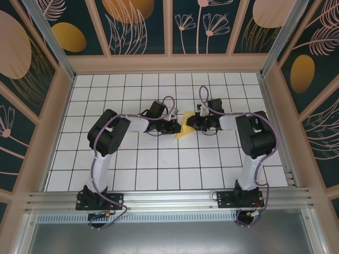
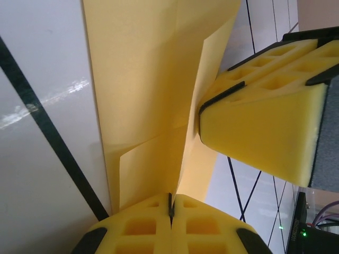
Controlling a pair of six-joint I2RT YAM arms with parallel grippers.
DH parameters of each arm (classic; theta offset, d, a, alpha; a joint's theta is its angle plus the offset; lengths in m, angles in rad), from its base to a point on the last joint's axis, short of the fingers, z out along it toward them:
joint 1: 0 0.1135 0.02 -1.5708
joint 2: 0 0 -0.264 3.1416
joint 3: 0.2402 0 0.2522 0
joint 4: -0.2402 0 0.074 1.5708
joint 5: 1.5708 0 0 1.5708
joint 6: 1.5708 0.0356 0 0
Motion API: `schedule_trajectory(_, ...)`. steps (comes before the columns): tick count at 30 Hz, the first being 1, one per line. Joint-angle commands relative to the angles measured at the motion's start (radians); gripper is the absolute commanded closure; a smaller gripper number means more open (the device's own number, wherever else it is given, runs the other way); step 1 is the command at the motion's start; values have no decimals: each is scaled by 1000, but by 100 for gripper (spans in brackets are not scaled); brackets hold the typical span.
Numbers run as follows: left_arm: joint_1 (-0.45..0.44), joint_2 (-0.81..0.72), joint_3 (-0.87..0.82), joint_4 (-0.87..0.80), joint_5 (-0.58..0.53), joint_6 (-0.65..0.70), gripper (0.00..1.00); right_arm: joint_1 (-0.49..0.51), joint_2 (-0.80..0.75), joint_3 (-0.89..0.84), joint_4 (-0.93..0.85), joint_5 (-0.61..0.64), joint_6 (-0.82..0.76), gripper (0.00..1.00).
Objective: Fold a paper plane with a square sheet of paper (pick it up from the middle)
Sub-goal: Fourth fold the wing at the center of the table.
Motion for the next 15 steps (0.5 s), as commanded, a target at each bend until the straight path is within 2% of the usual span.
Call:
schedule_trajectory(1, 3, 45, -33, -4, -69, 0, 98, -7, 0, 3, 36, 4, 5, 88)
schedule_trajectory(5, 2, 31, -42, 16, -70, -3, 94, -19, -36, -32, 44, 29, 15, 87)
schedule_trajectory(15, 3, 9, -55, 59, -67, -14, 86, -24, 6, -39, -33, 57, -3, 84)
